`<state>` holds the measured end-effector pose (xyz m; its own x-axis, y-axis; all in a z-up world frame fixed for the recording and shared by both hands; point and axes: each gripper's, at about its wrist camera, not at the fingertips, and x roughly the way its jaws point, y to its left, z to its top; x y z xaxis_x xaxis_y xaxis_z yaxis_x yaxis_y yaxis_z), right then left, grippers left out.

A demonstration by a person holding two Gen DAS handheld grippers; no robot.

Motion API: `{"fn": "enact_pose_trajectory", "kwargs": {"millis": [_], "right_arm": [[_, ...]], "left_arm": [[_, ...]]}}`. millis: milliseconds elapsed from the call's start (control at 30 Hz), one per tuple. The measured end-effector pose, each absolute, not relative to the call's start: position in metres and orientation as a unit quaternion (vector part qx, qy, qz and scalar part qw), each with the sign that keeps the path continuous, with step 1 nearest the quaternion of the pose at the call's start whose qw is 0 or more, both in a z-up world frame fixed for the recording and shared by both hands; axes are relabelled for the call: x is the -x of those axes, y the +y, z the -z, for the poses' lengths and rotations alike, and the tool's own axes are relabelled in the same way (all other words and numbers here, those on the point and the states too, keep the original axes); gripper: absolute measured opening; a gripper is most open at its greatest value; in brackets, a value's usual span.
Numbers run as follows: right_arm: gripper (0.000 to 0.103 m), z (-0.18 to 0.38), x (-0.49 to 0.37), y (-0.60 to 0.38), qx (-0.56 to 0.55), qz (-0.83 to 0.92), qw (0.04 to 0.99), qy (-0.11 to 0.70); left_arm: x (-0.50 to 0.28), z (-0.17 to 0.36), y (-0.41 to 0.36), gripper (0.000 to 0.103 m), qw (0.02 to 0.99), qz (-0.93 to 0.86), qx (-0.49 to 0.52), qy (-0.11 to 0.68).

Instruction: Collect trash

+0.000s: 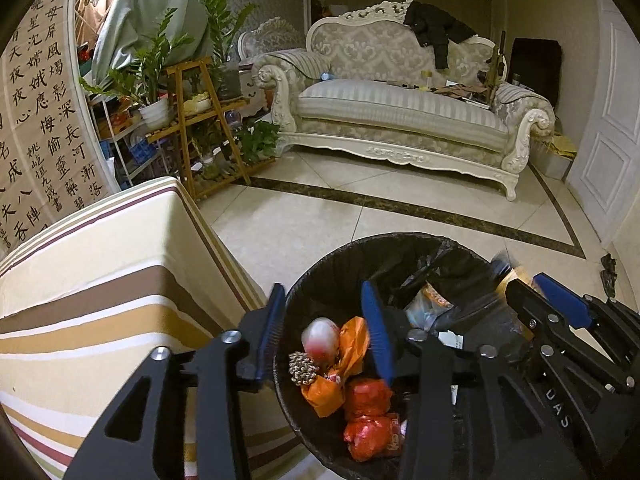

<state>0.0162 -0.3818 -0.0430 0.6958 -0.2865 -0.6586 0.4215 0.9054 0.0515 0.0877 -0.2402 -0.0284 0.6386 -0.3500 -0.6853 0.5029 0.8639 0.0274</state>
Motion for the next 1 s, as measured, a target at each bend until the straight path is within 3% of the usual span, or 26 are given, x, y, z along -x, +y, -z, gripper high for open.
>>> {"fn": "enact_pose_trajectory", "kwargs": {"millis": [100, 133, 167, 300, 633, 1000], "right_arm": [[0.026, 0.044, -0.017, -0.383, -0.100, 0.193, 0.915, 0.341], [0.029, 0.044, -0.017, -0.384, -0.100, 0.193, 0.915, 0.341], [0.039, 0.044, -0.016, -0.384, -0.100, 0.194, 0.915, 0.339], [0.043, 0.043, -0.015, -0.384, -0.099, 0.200, 0.917, 0.332], [0.059, 0.040, 0.000, -0.384, -0.102, 0.215, 0.916, 0.324], [0.066, 0.025, 0.030, -0.366, -0.099, 0.224, 0.919, 0.310]], "left_arm": [[-0.087, 0.028, -0.241, 0.056, 0.899, 0.236, -0.107, 0.353], [-0.087, 0.028, -0.240, 0.061, 0.900, 0.234, -0.106, 0.352], [-0.087, 0.027, -0.240, 0.063, 0.901, 0.232, -0.106, 0.351], [-0.087, 0.024, -0.238, 0.072, 0.905, 0.227, -0.105, 0.345], [-0.081, 0.017, -0.225, 0.078, 0.913, 0.212, -0.100, 0.334], [-0.057, 0.002, -0.200, 0.080, 0.917, 0.214, -0.088, 0.324]]}}
